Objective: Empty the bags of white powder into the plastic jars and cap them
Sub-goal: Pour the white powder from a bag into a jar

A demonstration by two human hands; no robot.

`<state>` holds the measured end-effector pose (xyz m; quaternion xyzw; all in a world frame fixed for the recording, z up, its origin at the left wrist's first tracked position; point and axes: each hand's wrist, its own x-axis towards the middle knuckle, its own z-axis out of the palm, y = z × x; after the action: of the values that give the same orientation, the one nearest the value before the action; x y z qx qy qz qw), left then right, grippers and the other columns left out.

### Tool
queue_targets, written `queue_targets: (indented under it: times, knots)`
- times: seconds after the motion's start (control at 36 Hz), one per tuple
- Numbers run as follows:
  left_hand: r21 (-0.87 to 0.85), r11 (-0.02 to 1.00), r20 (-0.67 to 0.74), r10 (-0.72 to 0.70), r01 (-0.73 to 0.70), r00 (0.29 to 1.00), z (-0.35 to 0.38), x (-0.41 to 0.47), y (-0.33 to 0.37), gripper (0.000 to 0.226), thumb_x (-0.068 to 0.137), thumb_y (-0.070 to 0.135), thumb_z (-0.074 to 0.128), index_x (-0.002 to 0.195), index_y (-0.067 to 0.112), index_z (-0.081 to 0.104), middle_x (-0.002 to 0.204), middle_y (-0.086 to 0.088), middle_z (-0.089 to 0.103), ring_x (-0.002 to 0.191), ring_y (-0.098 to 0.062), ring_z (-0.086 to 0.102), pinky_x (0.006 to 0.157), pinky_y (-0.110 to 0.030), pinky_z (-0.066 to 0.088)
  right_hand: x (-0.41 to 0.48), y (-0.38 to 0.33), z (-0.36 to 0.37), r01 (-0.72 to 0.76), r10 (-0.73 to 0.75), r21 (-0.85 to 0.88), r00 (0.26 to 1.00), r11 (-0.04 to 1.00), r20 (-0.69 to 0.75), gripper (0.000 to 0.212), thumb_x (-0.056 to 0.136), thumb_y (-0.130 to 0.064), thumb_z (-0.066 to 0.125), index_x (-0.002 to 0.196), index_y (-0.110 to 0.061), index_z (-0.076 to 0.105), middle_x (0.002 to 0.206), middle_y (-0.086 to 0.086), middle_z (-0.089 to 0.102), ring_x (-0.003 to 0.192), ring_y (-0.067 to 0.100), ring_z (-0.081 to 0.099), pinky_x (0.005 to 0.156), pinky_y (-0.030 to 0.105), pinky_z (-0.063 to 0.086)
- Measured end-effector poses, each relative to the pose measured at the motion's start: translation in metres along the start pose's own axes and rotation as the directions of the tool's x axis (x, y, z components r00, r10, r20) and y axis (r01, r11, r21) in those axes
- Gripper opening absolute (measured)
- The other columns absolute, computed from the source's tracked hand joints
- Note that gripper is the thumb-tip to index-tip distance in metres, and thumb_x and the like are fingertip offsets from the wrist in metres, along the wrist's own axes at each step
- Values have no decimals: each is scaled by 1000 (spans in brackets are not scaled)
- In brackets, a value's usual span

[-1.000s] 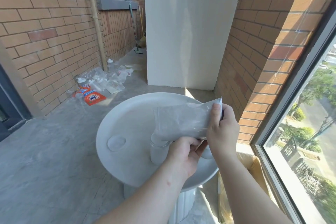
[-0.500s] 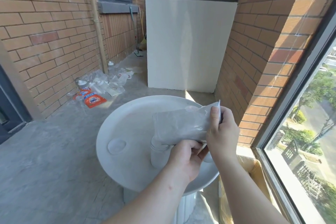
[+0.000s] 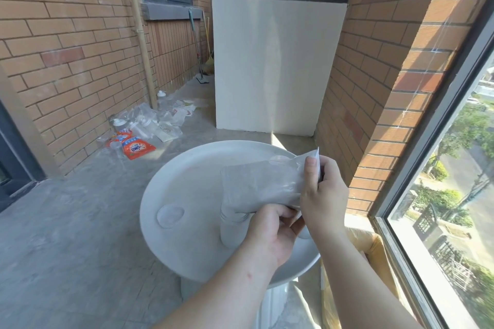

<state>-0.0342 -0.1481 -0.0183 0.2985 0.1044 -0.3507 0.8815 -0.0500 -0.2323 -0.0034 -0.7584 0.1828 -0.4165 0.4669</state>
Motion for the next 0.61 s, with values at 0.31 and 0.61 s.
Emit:
queue_targets:
  times: [0.31, 0.61]
  knots:
    - [47, 999, 1, -18, 18, 1000, 1, -3, -1, 44, 78, -20, 33, 92, -2, 70, 81, -13, 71, 63, -21, 64, 56, -28, 56, 0, -1, 0, 28, -28, 24, 1000, 999, -13, 35, 94, -59, 37, 91, -31, 56, 81, -12, 61, 80, 2, 57, 65, 16, 39]
    - [3, 1000, 10, -26, 26, 1000, 1, -1, -1, 44, 77, -22, 32, 84, -3, 70, 83, -16, 71, 72, -26, 66, 57, -30, 58, 2, -9, -5, 52, -51, 45, 998, 998, -34, 26, 106, -41, 36, 108, -29, 59, 98, -24, 62, 94, -13, 54, 75, 4, 36]
